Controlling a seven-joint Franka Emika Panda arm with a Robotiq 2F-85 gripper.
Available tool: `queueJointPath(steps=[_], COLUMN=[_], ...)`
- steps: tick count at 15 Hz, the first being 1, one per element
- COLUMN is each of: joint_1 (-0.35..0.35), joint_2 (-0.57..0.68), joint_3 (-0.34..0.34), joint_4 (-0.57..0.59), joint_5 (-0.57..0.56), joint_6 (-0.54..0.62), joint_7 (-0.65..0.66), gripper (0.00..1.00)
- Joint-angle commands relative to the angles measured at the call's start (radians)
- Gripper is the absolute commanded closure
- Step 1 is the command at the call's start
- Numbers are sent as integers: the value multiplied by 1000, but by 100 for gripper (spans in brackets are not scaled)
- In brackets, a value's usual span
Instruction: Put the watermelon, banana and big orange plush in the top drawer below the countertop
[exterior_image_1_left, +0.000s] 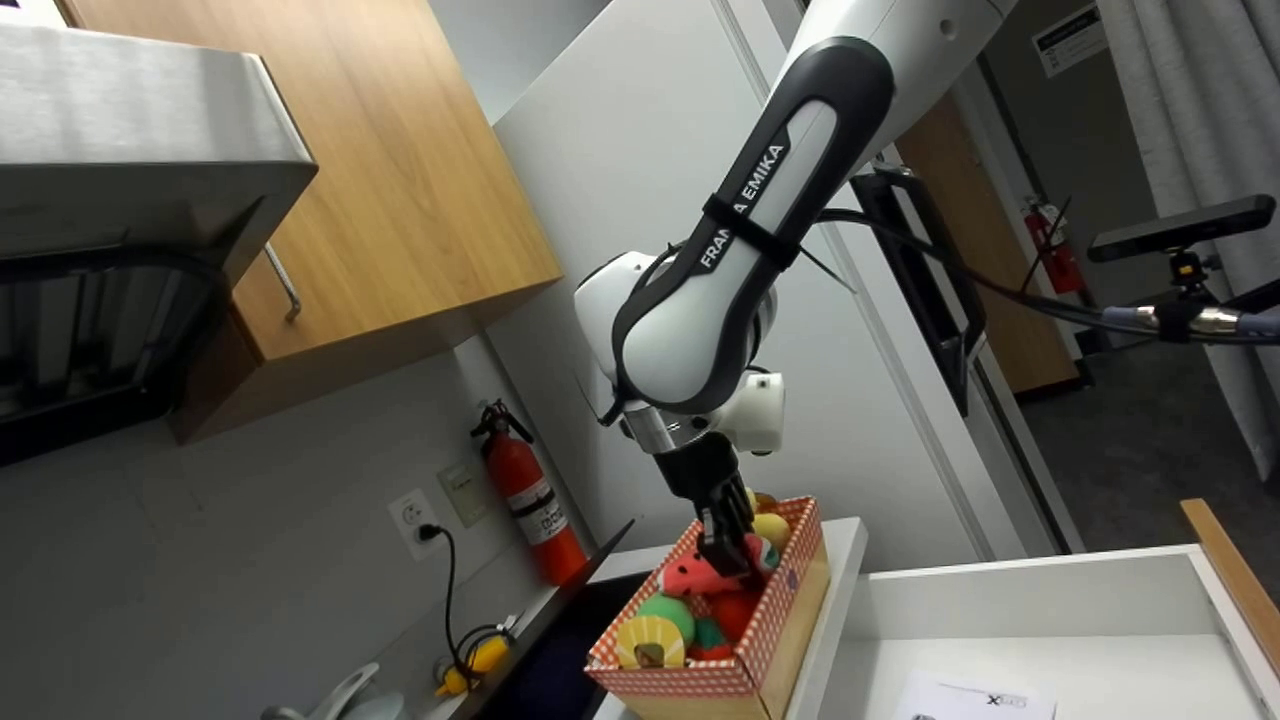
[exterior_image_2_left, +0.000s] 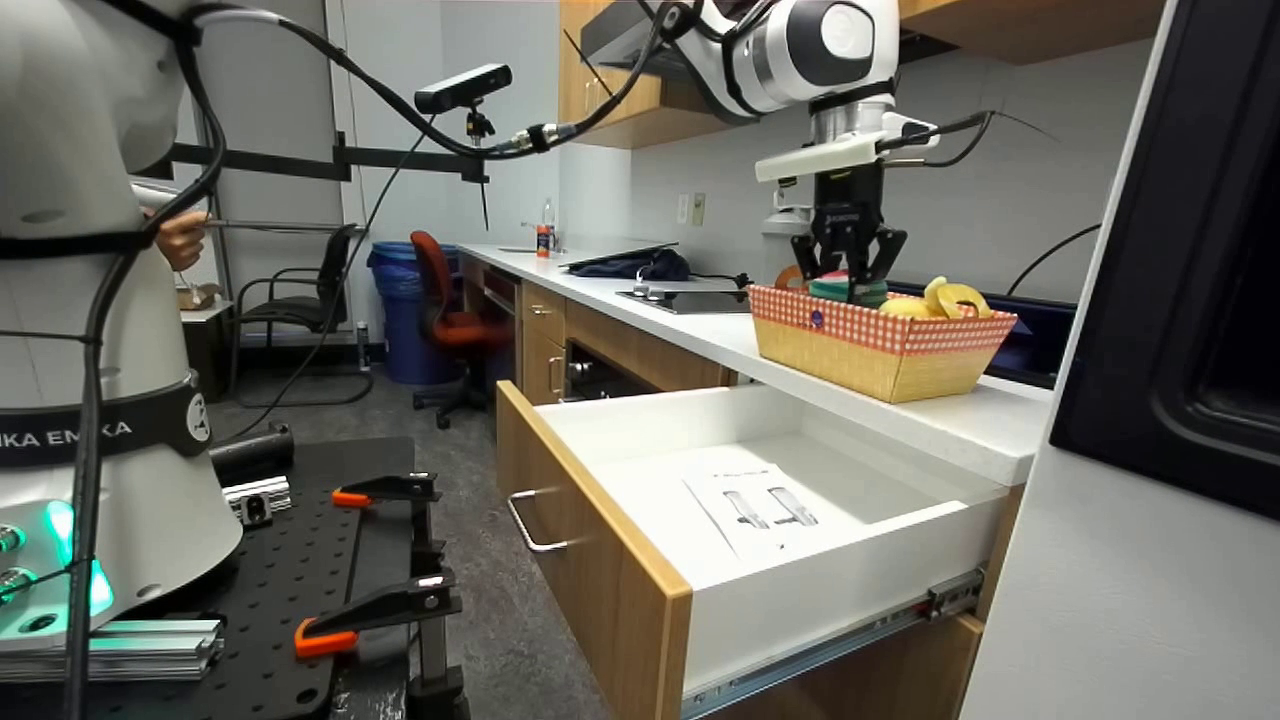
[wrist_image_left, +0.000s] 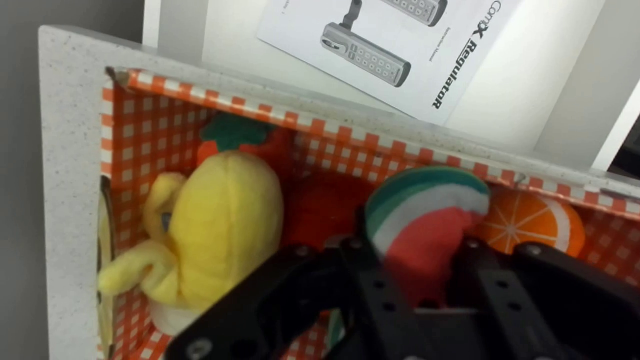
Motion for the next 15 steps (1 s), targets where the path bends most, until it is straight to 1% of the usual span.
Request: queueJointPath(steps=[1,2,3,8,15], joint_1=[22,24,27,42,31], joint_2=[-27,-39,-59,-176,-353], joint_3=[-9,-7,-6,3,-1], joint_4=[2,-6,-21,-122,-366], joint_5=[-41,-44,-49,-57,-54], joint_6=[-25,-24,-19,0,24], joint_7=[36,36,37,41,102], gripper=[100,100,97,97,97])
